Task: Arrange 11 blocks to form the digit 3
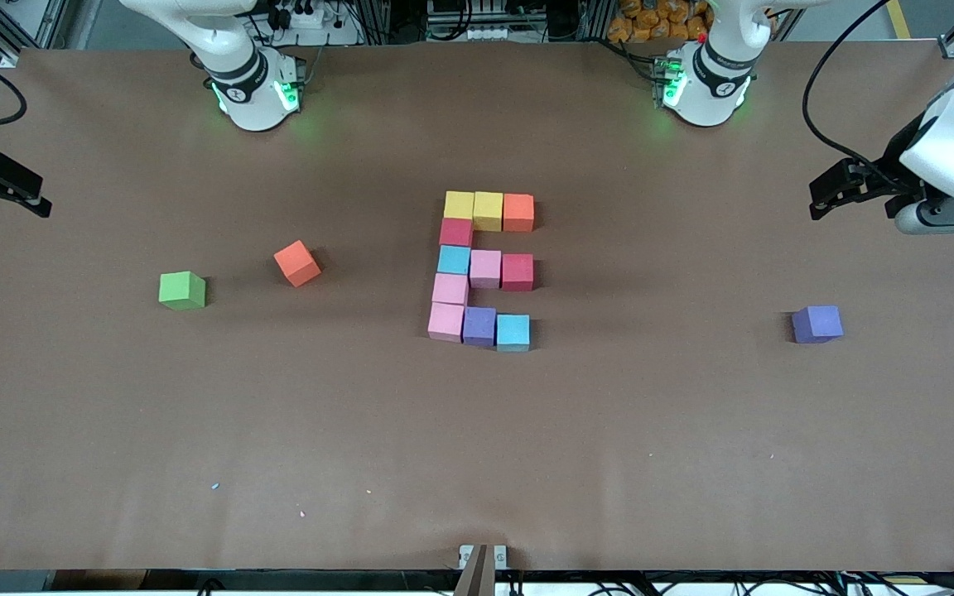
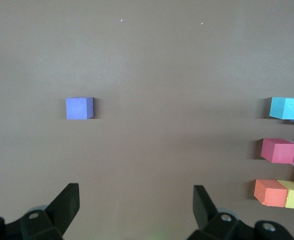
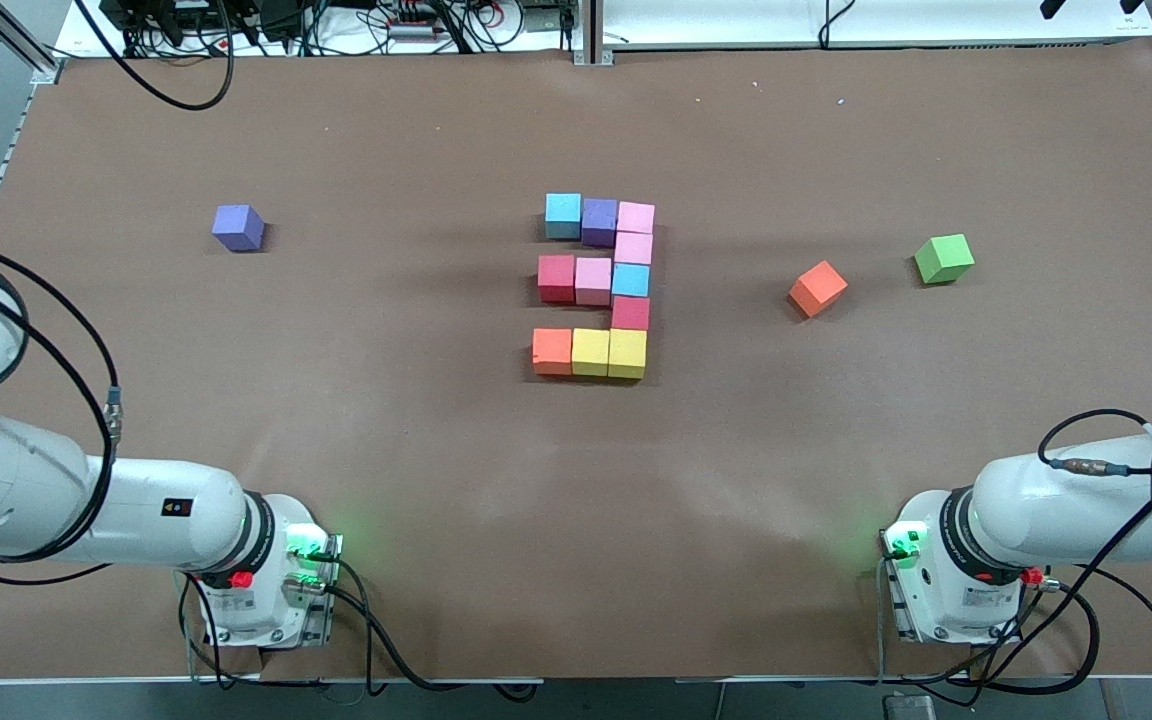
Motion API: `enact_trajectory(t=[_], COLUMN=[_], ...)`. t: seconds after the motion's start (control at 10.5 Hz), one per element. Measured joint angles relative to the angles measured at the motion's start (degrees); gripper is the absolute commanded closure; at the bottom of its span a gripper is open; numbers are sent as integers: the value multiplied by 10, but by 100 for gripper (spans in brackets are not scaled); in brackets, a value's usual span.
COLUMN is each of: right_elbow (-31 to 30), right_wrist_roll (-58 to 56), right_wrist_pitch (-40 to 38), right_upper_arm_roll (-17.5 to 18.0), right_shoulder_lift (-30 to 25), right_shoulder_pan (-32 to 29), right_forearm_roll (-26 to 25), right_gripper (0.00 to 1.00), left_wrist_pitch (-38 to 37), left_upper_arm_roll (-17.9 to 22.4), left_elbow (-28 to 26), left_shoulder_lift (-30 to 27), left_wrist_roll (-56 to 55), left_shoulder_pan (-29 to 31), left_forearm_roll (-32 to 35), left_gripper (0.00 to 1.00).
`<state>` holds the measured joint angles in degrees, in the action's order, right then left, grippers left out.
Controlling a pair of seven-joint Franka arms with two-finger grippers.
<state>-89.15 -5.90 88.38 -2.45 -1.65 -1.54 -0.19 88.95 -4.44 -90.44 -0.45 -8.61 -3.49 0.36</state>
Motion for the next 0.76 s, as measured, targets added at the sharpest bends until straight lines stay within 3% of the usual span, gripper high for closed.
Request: enact_trajectory(t=[0.76], right_elbow=[0], right_wrist_roll=[0], right_wrist_pitch=[0], right_upper_arm_roll=[0], right_shoulder_lift=[0], right_shoulder_pan=[0], right_forearm_roll=[0], right_gripper=[0], left_wrist_pitch=[2], left_upper_arm_roll=[0], left_elbow=[11], left_shoulder_lift=[3], left_wrist_roll=[0], left_shoulder_pan=[1], left_forearm_roll=[0], left_gripper=[0])
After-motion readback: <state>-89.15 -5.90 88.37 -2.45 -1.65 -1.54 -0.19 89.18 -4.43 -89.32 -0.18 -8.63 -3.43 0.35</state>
